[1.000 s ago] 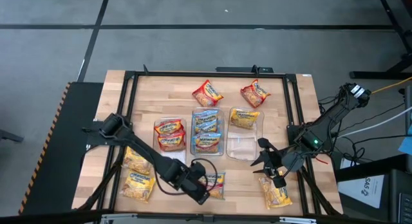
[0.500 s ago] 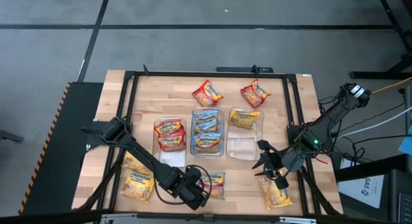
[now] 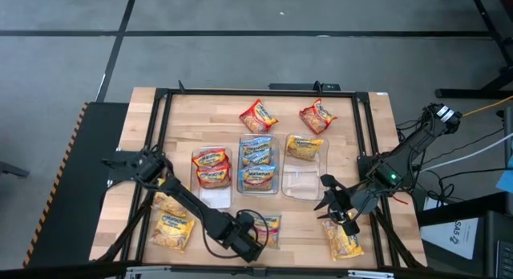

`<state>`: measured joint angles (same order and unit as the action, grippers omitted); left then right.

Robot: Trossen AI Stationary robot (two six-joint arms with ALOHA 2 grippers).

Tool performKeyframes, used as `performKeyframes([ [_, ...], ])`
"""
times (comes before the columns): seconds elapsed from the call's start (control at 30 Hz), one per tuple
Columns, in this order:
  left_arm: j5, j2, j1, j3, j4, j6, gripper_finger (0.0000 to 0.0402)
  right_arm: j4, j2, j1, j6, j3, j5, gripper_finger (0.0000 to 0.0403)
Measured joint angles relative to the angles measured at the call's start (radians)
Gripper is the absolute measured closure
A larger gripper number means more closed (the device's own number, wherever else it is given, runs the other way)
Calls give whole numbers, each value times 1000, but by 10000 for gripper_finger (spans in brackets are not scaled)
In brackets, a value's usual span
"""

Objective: Sort Maruchan noodles
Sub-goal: Put the blue noodle pack into the middle transparent bin

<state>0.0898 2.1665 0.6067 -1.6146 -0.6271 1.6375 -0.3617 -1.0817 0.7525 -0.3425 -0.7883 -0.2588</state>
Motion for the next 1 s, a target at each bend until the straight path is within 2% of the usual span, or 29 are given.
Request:
performKeyframes([
  [0.2, -28, -22, -10, -2, 27, -50, 292, -8, 0, 0, 0, 0, 0, 276],
  [0.47, 12, -34, -13, -1, 17, -54, 295, -8, 0, 0, 0, 0, 0, 276],
  [0.7, 4, -34, -13, -1, 18, -69, 339, -8, 0, 0, 0, 0, 0, 276],
  [0.83, -5, -34, -13, -1, 20, -144, 389, -8, 0, 0, 0, 0, -1, 276],
  [1.0, -9, -40, -13, -1, 28, -200, 400, -8, 0, 0, 0, 0, -1, 276],
])
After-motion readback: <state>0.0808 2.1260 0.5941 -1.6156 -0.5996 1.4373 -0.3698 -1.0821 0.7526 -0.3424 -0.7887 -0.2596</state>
